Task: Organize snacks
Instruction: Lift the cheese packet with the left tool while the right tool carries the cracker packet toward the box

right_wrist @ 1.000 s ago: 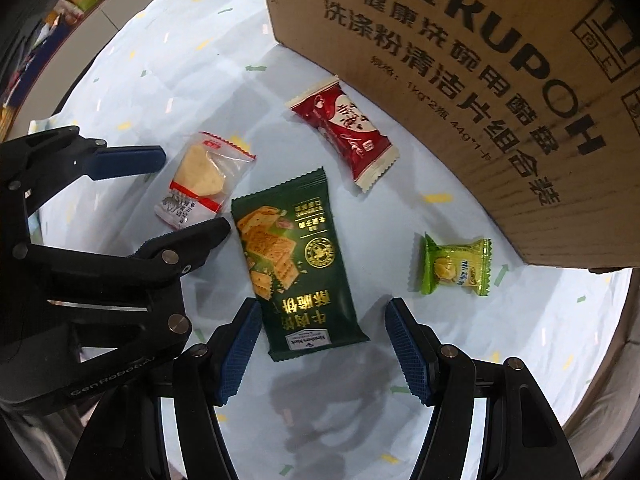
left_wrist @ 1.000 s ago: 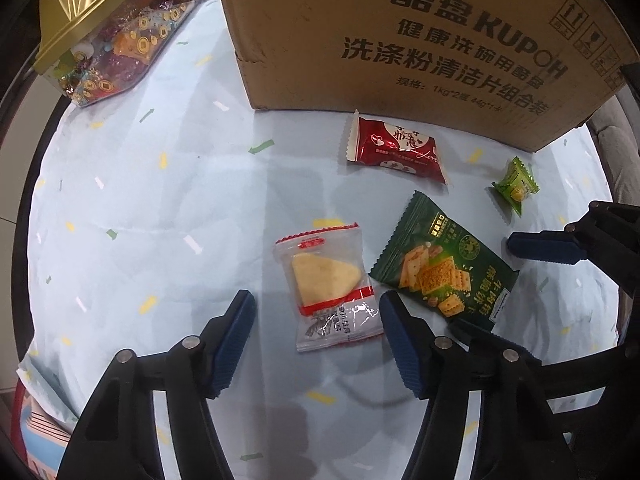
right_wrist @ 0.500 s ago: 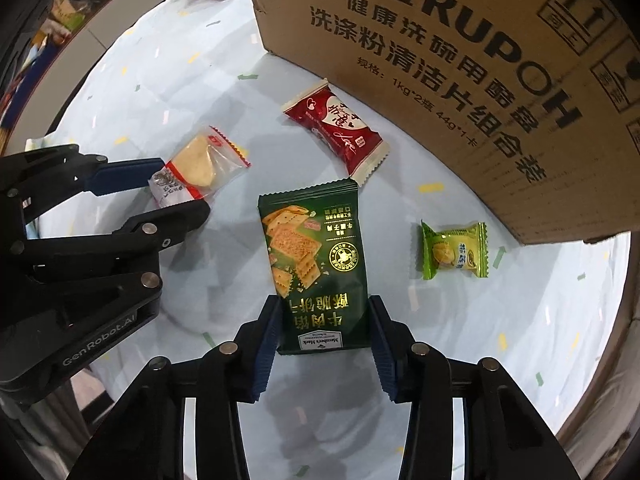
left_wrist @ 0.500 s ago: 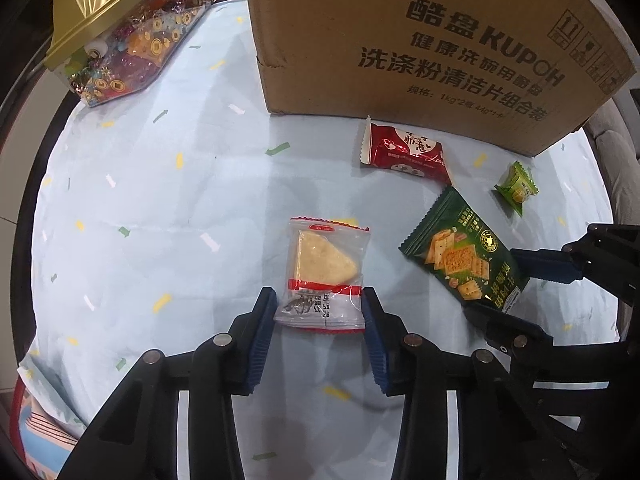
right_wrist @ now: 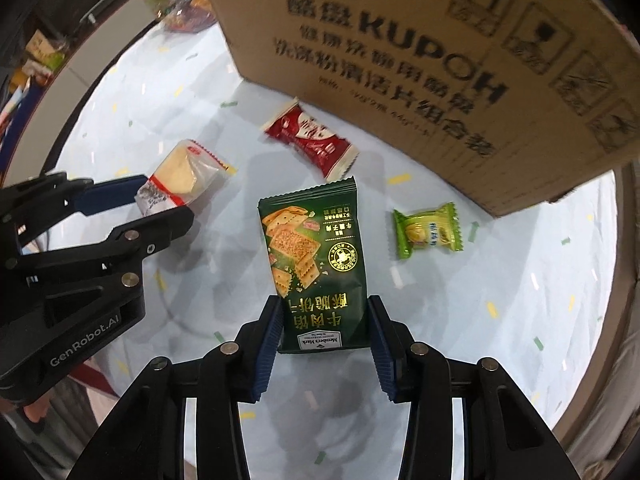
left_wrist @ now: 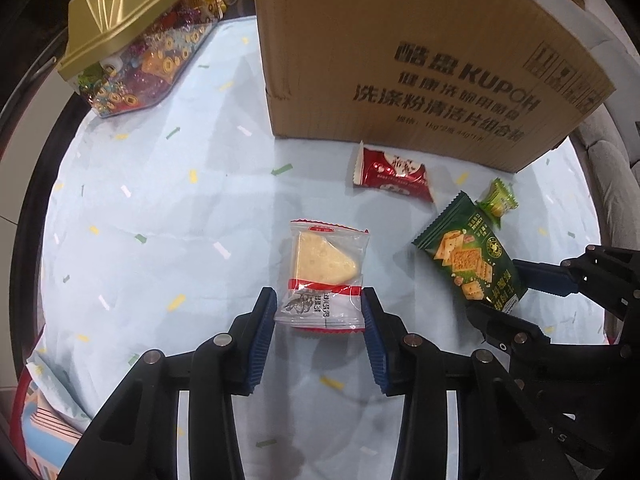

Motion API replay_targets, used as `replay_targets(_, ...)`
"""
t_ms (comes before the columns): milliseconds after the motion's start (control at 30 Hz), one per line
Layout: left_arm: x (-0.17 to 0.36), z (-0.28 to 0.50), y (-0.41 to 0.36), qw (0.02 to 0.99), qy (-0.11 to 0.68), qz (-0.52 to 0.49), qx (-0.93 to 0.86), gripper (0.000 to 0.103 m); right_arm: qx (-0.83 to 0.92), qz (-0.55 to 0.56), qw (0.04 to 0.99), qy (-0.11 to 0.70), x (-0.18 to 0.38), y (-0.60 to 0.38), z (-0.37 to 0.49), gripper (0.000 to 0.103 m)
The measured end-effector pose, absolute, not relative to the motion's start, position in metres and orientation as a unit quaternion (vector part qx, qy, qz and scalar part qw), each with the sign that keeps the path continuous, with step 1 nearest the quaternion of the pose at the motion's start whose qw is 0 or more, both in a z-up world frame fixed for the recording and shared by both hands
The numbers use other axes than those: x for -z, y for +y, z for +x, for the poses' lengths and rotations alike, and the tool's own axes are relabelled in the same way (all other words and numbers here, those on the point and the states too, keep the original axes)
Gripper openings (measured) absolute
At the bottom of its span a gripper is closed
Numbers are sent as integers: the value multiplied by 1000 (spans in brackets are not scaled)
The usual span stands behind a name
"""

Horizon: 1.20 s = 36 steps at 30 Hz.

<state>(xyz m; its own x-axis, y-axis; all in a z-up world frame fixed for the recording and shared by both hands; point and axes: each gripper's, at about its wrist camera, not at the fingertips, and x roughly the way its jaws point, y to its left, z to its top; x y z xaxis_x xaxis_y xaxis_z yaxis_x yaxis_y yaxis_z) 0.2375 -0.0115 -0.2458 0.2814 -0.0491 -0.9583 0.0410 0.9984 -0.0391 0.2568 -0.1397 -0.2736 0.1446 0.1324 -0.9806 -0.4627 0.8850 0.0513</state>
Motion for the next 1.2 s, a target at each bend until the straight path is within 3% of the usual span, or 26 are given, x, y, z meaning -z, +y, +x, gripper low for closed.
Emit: replay_targets(1200, 129, 239, -43, 870, 491, 2, 45, 42, -105, -11, 849, 518, 138, -178, 241, 43)
